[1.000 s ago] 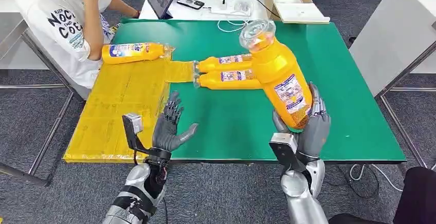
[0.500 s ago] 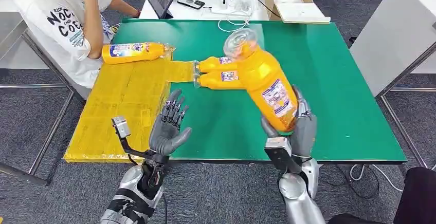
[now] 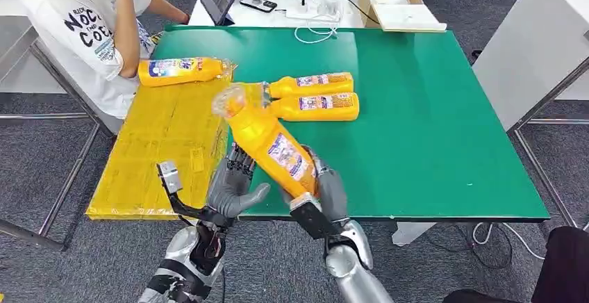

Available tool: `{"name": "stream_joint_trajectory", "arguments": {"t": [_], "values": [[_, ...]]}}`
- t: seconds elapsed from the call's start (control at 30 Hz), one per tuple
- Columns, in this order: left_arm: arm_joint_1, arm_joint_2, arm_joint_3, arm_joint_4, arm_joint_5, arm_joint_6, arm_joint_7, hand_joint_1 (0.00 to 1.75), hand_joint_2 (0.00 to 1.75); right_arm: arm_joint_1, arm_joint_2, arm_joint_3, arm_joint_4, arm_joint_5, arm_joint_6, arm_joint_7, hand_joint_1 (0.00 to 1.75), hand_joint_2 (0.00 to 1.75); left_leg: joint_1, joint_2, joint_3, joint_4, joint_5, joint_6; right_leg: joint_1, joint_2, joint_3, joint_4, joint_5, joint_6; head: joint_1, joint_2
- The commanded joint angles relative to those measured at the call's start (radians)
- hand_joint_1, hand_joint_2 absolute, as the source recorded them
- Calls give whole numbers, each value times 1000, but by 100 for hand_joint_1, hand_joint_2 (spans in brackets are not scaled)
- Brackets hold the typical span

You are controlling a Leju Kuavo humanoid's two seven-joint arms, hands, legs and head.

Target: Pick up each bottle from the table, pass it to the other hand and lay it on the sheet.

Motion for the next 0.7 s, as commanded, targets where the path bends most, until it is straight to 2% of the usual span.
{"name": "stream_joint_trajectory", "arguments": {"t": [0.03, 0.4, 0.53, 0.7], "values": [[-37, 16, -62, 57, -22, -5, 8, 0, 175, -163, 29, 66, 270, 6, -2, 36, 175, 175, 0, 1, 2, 0, -1, 0, 0, 1, 2, 0, -1, -1, 0, 0], [-42, 14, -67, 68, -21, -3, 7, 0, 175, -178, 29, 81, 284, 26, -15, 47, 175, 175, 0, 1, 4, 0, -2, 1, 0, 0, 4, -1, -1, -2, 0, 0], [-67, 7, -91, 122, -62, 38, 17, 0, 175, -210, 51, 154, 319, 136, -89, 84, 175, 175, 0, 2, 3, 0, -1, 1, 0, 1, 2, 0, -1, -2, 0, 0], [-90, -6, -86, 185, -63, 73, 19, 0, 175, -191, 55, 251, 372, 212, -115, 91, 175, 175, 0, 1, 3, 0, -1, 0, 1, 0, 3, -1, -1, -2, 0, 0]]}}
